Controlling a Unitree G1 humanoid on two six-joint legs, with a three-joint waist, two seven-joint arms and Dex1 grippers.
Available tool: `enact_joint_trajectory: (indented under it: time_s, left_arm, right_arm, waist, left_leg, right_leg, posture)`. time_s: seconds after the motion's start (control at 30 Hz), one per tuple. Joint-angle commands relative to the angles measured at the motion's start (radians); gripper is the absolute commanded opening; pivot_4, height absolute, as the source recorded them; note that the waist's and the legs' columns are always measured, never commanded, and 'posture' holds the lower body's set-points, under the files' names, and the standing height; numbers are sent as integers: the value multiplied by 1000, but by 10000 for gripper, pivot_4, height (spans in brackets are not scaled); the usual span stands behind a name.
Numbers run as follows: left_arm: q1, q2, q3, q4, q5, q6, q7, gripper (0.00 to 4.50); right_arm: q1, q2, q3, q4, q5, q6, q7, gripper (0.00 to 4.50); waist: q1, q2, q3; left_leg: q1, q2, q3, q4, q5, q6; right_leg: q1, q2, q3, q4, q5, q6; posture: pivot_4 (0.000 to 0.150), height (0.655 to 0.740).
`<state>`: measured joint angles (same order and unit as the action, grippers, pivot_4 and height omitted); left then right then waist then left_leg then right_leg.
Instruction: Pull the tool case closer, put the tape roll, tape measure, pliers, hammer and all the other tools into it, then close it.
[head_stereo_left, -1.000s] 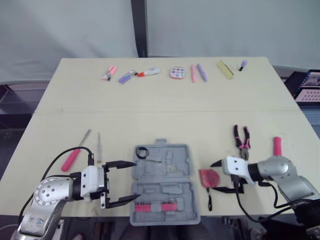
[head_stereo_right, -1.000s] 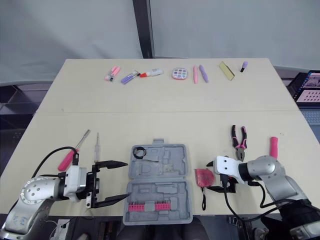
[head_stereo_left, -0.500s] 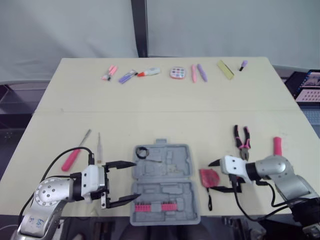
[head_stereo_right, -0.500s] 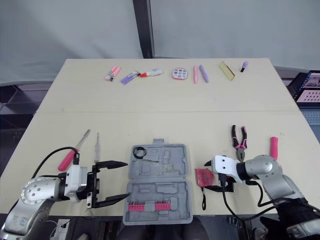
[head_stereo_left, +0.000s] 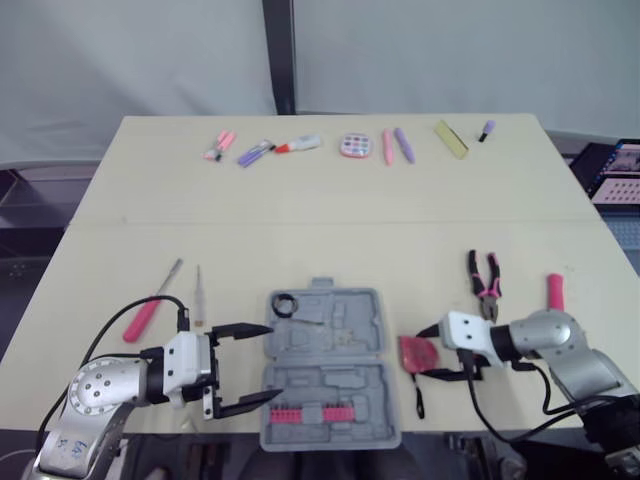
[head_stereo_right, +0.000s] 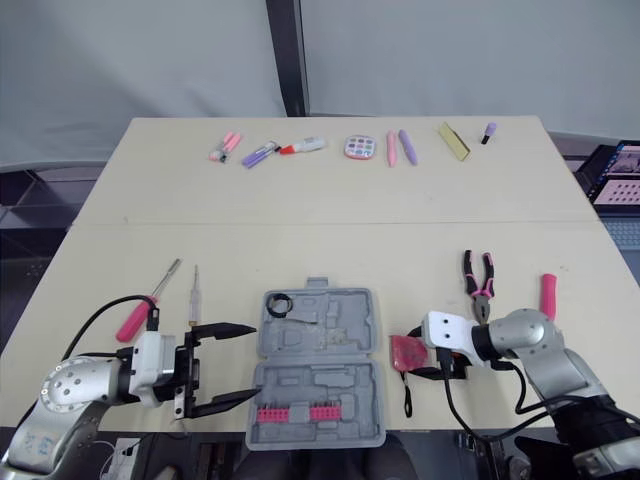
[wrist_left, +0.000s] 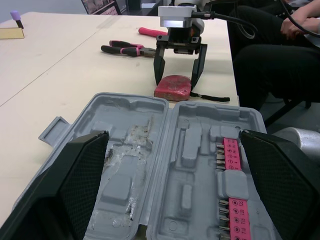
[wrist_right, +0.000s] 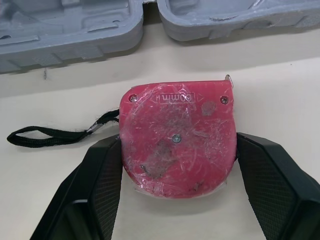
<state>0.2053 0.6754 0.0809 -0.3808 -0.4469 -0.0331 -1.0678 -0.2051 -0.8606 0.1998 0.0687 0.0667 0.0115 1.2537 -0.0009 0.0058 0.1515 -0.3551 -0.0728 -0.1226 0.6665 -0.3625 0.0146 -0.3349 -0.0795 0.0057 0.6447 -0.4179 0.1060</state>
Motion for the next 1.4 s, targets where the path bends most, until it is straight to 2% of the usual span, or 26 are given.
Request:
enact_joint_trajectory:
  time_s: [0.03,0.27,0.4,0.47,0.6,0.73,0.97,1.4]
  left_arm:
    - [-5,-1,33,-6,-31,-3,5,45000]
    - [-7,-16,49,60,-9,-26,19,45000]
    - [-14,-26,55,102,6,-44,33,45000]
    - [-35,-41,75,124,3,-33,73,45000]
    - [-45,-46,82,139,12,-36,88,45000]
    - [-44,-49,80,135,17,-34,97,45000]
    - [-36,-51,75,137,35,-49,106,45000]
    - [-27,-54,68,123,49,-57,116,45000]
  right_arm:
    - [-44,-39,-54,-103,61,84,27,29475]
    - [-209,-96,-9,-332,113,413,52,29475]
    - [-351,-82,103,-416,52,623,23,29475]
    - [-441,-77,217,-426,-61,697,6,29475]
    - [-537,-9,304,-424,-99,808,-22,29475]
    - [-598,41,393,-414,-151,880,-40,29475]
    - [-666,107,499,-381,-194,967,-60,29475]
    - [-717,203,580,-231,-278,897,-121,29475]
  waist:
    - [0,0,0]
    - [-1,2,1]
    - [-1,2,1]
    - [-1,2,1]
    - [-1,2,1]
    - [-3,2,1]
    - [-5,2,1]
    - [-27,2,1]
  left_leg:
    - [0,0,0,0,0,0]
    - [-1,1,2,-1,0,0]
    - [-2,1,2,0,0,0]
    - [-2,1,2,0,0,0]
    - [-3,0,1,0,0,0]
    - [-3,-1,1,0,0,0]
    - [-3,-1,1,0,0,-1]
    - [-3,-1,0,-1,0,-1]
  right_leg:
    - [-1,0,0,0,0,0]
    - [-3,0,0,1,0,0]
    - [-5,0,0,1,0,0]
    - [-5,-1,0,2,0,0]
    - [-7,-1,0,4,0,0]
    - [-10,-2,0,12,0,0]
    - [-12,-2,0,14,0,0]
    - [-15,-2,-1,18,0,0]
  posture:
    - [1500,7400]
    - [1500,7400]
    - [1500,7400]
    - [1500,7400]
    - [1500,7400]
    - [1500,7400]
    - [1500,7400]
    - [1500,7400]
